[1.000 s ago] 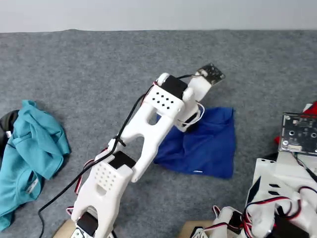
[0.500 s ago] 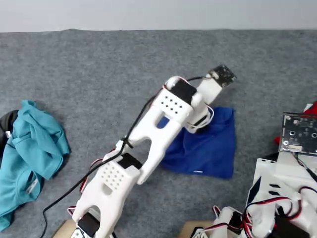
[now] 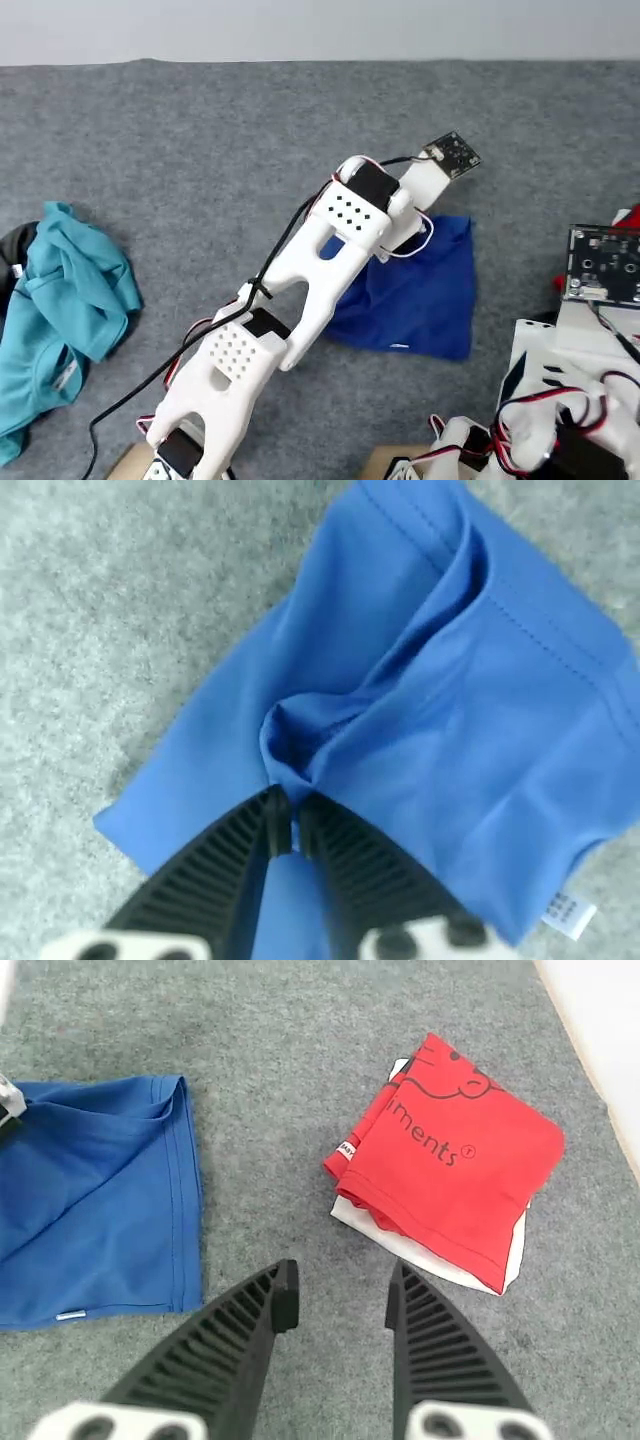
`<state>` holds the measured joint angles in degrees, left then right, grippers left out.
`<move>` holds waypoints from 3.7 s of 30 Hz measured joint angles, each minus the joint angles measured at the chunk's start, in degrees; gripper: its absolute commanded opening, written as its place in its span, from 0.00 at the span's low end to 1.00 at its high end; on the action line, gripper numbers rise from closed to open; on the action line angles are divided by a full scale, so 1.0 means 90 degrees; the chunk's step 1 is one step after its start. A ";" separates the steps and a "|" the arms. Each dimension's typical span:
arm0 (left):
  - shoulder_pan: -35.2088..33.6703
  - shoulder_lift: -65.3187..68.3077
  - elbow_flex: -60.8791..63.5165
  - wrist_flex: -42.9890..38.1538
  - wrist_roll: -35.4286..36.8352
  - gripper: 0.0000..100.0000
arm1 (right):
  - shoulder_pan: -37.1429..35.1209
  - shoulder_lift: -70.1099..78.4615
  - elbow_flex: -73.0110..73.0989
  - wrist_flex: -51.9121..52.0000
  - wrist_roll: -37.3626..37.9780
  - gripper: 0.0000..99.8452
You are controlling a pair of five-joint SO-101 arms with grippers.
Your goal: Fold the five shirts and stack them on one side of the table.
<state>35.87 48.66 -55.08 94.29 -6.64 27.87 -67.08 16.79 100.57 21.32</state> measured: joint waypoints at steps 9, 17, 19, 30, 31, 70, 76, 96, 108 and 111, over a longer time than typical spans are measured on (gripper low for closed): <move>0.0752 -0.0020 -0.0694 0.0518 0.0000 0.01 | 0.0000 0.0000 0.0010 0.0000 0.0000 0.15; 0.1670 -0.0137 -0.0694 0.0518 0.0088 0.01 | 0.0000 0.0000 0.0010 0.0000 0.0000 0.15; 0.1895 -0.0137 -0.0586 0.0527 0.0195 0.03 | 0.0000 0.0000 0.0010 0.0000 0.0000 0.15; 0.2276 -0.0322 0.0147 0.0527 0.0244 0.21 | 0.0000 0.0000 0.0010 0.0000 0.0000 0.15; 0.2237 -0.0430 0.0147 0.0527 0.0244 0.21 | 0.0000 0.0000 0.0010 0.0000 0.0000 0.15; -0.4747 -0.6935 0.3790 0.0557 0.0244 0.02 | -0.3468 0.2481 0.1182 -0.0469 -0.2295 0.02; -0.5792 -0.7228 0.4239 0.0557 0.0244 0.02 | -0.3487 0.3946 0.1162 -0.1338 -0.2842 0.02; -0.6369 -0.7297 0.4308 0.0557 0.0244 0.02 | -0.2149 0.6310 0.1153 -0.1934 -0.2022 0.01; -0.6369 -0.7297 0.4493 0.0567 0.0244 0.02 | -0.3067 0.5841 0.0742 -0.1788 -0.2188 0.01; -0.6369 -0.7297 0.4493 0.0567 0.0244 0.02 | -0.3468 0.5939 0.0742 -0.1788 -0.2383 0.01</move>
<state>-21.45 -17.01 -14.64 99.38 -4.44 -3.34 -13.63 23.47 84.48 -0.13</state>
